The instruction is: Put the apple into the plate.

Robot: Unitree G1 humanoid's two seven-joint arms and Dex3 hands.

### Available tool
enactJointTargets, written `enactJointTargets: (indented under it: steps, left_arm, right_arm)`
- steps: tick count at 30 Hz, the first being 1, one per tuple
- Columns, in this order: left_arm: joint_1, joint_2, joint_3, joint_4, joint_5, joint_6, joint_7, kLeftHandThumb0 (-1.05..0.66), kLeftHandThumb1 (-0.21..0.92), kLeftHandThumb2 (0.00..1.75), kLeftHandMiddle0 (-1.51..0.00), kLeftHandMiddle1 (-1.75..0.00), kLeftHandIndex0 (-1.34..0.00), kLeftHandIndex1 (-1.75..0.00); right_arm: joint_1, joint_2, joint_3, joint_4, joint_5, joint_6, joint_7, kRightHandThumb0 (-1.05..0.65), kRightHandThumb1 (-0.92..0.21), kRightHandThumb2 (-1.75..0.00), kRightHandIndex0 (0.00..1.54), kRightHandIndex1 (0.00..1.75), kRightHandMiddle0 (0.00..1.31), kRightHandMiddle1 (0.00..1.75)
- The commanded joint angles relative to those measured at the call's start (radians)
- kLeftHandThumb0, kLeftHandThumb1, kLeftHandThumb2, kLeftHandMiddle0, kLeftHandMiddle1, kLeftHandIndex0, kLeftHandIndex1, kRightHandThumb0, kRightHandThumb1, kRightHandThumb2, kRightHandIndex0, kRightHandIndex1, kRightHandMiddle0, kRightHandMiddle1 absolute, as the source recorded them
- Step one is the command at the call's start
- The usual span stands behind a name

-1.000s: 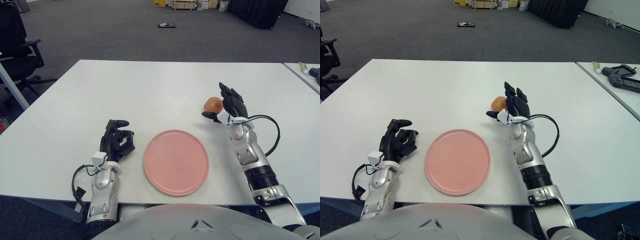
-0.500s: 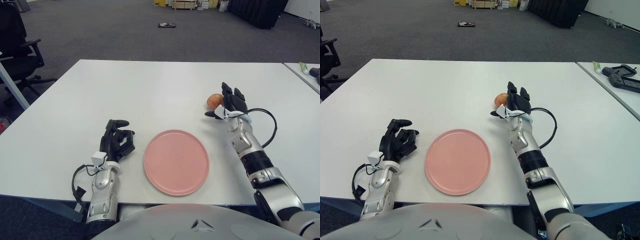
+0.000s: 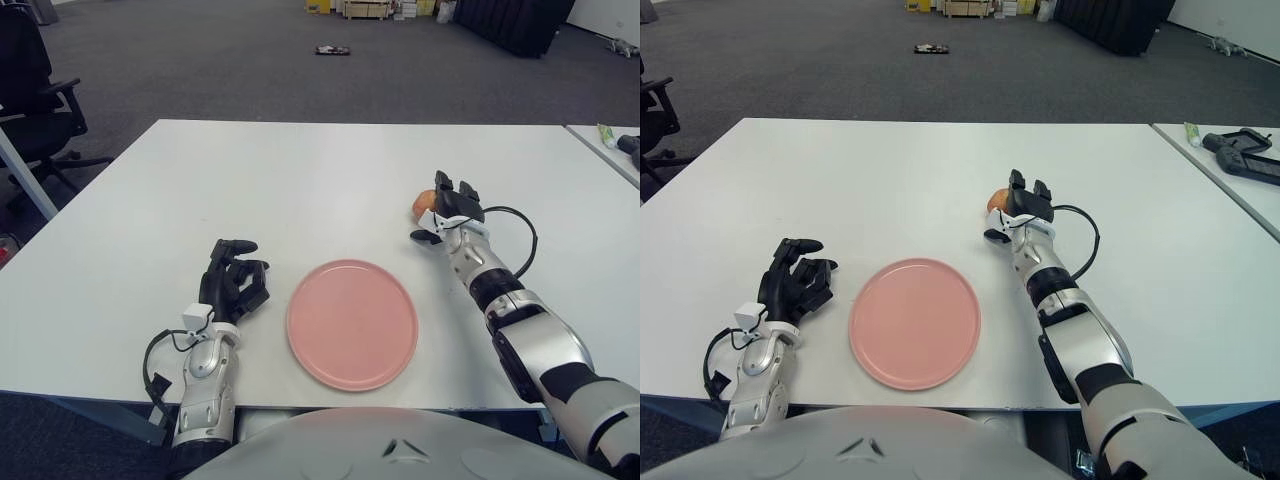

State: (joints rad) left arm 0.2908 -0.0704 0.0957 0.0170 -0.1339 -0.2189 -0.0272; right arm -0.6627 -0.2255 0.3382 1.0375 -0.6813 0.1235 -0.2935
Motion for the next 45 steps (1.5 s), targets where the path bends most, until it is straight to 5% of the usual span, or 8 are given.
enactJointTargets:
  steps: [1,14,21,26,29,35,39,45]
  left_arm:
    - [0.008,-0.001,-0.002,0.012,0.008,0.012,0.008,-0.01,0.55,1.03,-0.39,-1.66,-0.33,-1.75]
    - [0.022,-0.001,-0.002,0.004,0.003,0.006,0.001,-0.01,0.56,1.04,-0.35,-1.74,-0.31,-1.75]
    - [0.031,0.001,-0.003,-0.006,0.006,0.011,0.004,-0.01,0.57,1.02,-0.36,-1.71,-0.30,-1.75]
    - [0.037,-0.001,-0.003,-0.012,0.001,0.010,0.002,-0.01,0.57,1.02,-0.36,-1.71,-0.30,-1.75]
    - [0.039,-0.001,-0.003,-0.013,0.001,0.014,0.004,-0.01,0.57,1.02,-0.34,-1.72,-0.31,-1.75]
    - [0.040,0.000,-0.003,-0.014,-0.001,0.015,0.001,-0.01,0.57,1.02,-0.35,-1.71,-0.32,-1.75]
    - [0.040,0.001,-0.004,-0.014,-0.004,0.015,-0.003,-0.01,0.56,1.01,-0.37,-1.68,-0.32,-1.75]
    - [0.039,0.003,-0.004,-0.016,-0.006,0.020,-0.004,-0.01,0.55,1.01,-0.40,-1.65,-0.32,-1.75]
  right_arm:
    - [-0.039,0.005,0.036,0.078,-0.006,-0.001,0.034,-0.70,-0.37,-0.75,0.00,0.00,0.00,0.00]
    - [-0.096,0.020,0.104,0.213,0.002,0.017,0.060,-0.64,-0.37,-0.88,0.00,0.00,0.00,0.00]
    - [-0.088,0.001,0.102,0.277,0.013,-0.052,0.010,-0.59,-0.41,-0.93,0.04,0.02,0.00,0.00]
    - [-0.085,0.002,0.102,0.287,0.015,-0.072,-0.029,-0.54,-0.42,-0.96,0.01,0.35,0.00,0.14]
    - [-0.080,0.004,0.108,0.287,0.009,-0.082,-0.070,-0.52,-0.45,-0.96,0.01,0.84,0.00,0.54]
    - [-0.078,0.004,0.125,0.291,-0.002,-0.090,-0.109,-0.45,-0.40,-1.07,0.08,1.36,0.00,1.56]
    - [-0.076,0.003,0.132,0.290,-0.001,-0.103,-0.128,-0.42,-0.42,-1.07,0.15,1.55,0.11,1.70]
    - [-0.077,0.001,0.140,0.285,-0.001,-0.122,-0.148,-0.05,-0.41,-1.13,0.57,1.52,0.36,1.74]
